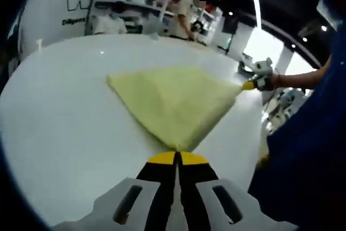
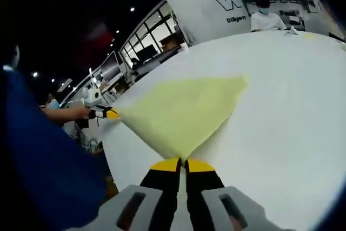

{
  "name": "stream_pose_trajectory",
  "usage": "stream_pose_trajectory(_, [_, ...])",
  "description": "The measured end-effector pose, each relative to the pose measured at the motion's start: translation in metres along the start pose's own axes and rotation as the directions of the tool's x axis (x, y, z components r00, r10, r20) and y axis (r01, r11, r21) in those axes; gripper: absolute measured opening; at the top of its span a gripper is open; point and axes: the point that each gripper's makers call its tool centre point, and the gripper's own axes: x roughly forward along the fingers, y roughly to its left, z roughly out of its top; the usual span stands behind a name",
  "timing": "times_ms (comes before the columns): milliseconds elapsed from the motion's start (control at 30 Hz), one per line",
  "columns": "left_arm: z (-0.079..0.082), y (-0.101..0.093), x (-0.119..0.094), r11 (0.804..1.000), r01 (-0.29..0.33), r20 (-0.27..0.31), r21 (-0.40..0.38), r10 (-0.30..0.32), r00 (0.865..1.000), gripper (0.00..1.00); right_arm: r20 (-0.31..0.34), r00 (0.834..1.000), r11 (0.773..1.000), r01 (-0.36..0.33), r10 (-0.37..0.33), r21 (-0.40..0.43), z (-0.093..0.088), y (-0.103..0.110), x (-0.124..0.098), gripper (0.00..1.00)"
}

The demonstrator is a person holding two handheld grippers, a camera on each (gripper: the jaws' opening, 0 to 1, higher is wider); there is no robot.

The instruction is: Fold the garment on the visible template until the final outline fits inside the template.

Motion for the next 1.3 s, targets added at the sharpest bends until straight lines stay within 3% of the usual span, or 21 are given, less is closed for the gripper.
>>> stream_pose_trajectory(100, [-0.003, 0.010, -0.010, 0.997, -0.039, 0.025, -0.060, 0.041, 0.999, 0.00, 0.062, 0.994, 0.994, 0.089, -0.093, 0.061, 0.008, -0.022, -0.018, 0.00])
stream_pose_trajectory(167, [0.008, 0.004, -0.021, 0.991, -0.065, 0.093, -0.116, 0.076, 0.993, 0.00, 0.079, 0.991, 0.994, 0.102, -0.105, 0.035, 0.012, -0.018, -0.022, 0.00])
stream_pose_trajectory(300, [0.045, -0.005, -0.029, 0.990, -0.065, 0.220, -0.124, 0.092, 0.971, 0.01, 0.152, 0.987, 0.997, 0.062, -0.056, -0.038, 0.041, 0.012, -0.012, 0.02])
stream_pose_trajectory(367, [0.072, -0.023, -0.010, 0.997, -0.037, 0.252, -0.075, 0.055, 0.966, 0.04, 0.151, 0.988, 0.995, 0.021, -0.007, -0.095, 0.053, 0.033, 0.008, 0.03])
stream_pose_trajectory(467, [0.092, -0.044, 0.018, 0.999, 0.005, 0.263, -0.044, 0.007, 0.965, 0.10, 0.104, 0.993, 0.983, -0.034, 0.053, -0.182, 0.061, 0.066, 0.046, 0.06])
stream_pose_trajectory(500, [0.100, -0.053, 0.045, 0.999, 0.027, 0.255, -0.034, -0.017, 0.967, 0.10, 0.083, 0.994, 0.973, -0.051, 0.071, -0.225, 0.065, 0.082, 0.073, 0.07])
stream_pose_trajectory(533, [0.102, -0.057, 0.057, 0.999, 0.023, 0.242, -0.029, -0.016, 0.970, 0.10, 0.078, 0.994, 0.970, -0.052, 0.073, -0.237, 0.067, 0.084, 0.084, 0.07])
stream_pose_trajectory(633, [0.103, -0.067, 0.098, 1.000, 0.012, 0.208, 0.008, -0.014, 0.978, 0.04, 0.096, 0.995, 0.959, -0.001, 0.029, -0.282, 0.072, 0.091, 0.122, 0.05])
stream_pose_trajectory(733, [0.097, -0.078, 0.125, 0.999, 0.049, 0.192, 0.002, -0.048, 0.980, 0.09, 0.080, 0.996, 0.960, -0.019, 0.043, -0.279, 0.064, 0.113, 0.146, 0.09])
stream_pose_trajectory(767, [0.097, -0.085, 0.126, 0.999, 0.045, 0.178, 0.010, -0.046, 0.983, 0.06, 0.054, 0.998, 0.960, -0.012, 0.028, -0.281, 0.058, 0.113, 0.151, 0.05])
stream_pose_trajectory(800, [0.092, -0.083, 0.128, 0.999, 0.018, 0.155, 0.037, -0.024, 0.988, 0.04, 0.048, 0.999, 0.940, 0.004, 0.013, -0.341, 0.056, 0.109, 0.152, 0.04])
stream_pose_trajectory(833, [0.081, -0.079, 0.132, 0.999, 0.014, 0.126, 0.041, -0.019, 0.992, 0.04, 0.040, 0.999, 0.949, 0.024, -0.012, -0.313, 0.045, 0.106, 0.154, 0.04])
stream_pose_trajectory(967, [0.056, -0.072, 0.134, 0.996, -0.005, 0.054, 0.087, 0.001, 0.999, 0.05, 0.050, 0.998, 0.958, 0.049, -0.037, -0.281, 0.036, 0.098, 0.146, 0.06])
stream_pose_trajectory(1100, [0.050, -0.061, 0.125, 0.998, -0.027, 0.096, 0.048, 0.022, 0.995, 0.00, 0.067, 0.997, 0.954, 0.056, -0.038, -0.296, 0.031, 0.088, 0.134, 0.04])
stream_pose_trajectory(1200, [0.047, -0.057, 0.117, 0.998, -0.034, 0.106, 0.052, 0.028, 0.994, 0.00, 0.037, 0.996, 0.931, 0.087, -0.079, -0.354, 0.025, 0.073, 0.123, 0.00])
stream_pose_trajectory(1300, [0.042, -0.047, 0.109, 0.998, -0.048, 0.110, 0.030, 0.045, 0.993, 0.00, 0.057, 0.995, 0.948, 0.096, -0.082, -0.304, 0.022, 0.058, 0.109, 0.00])
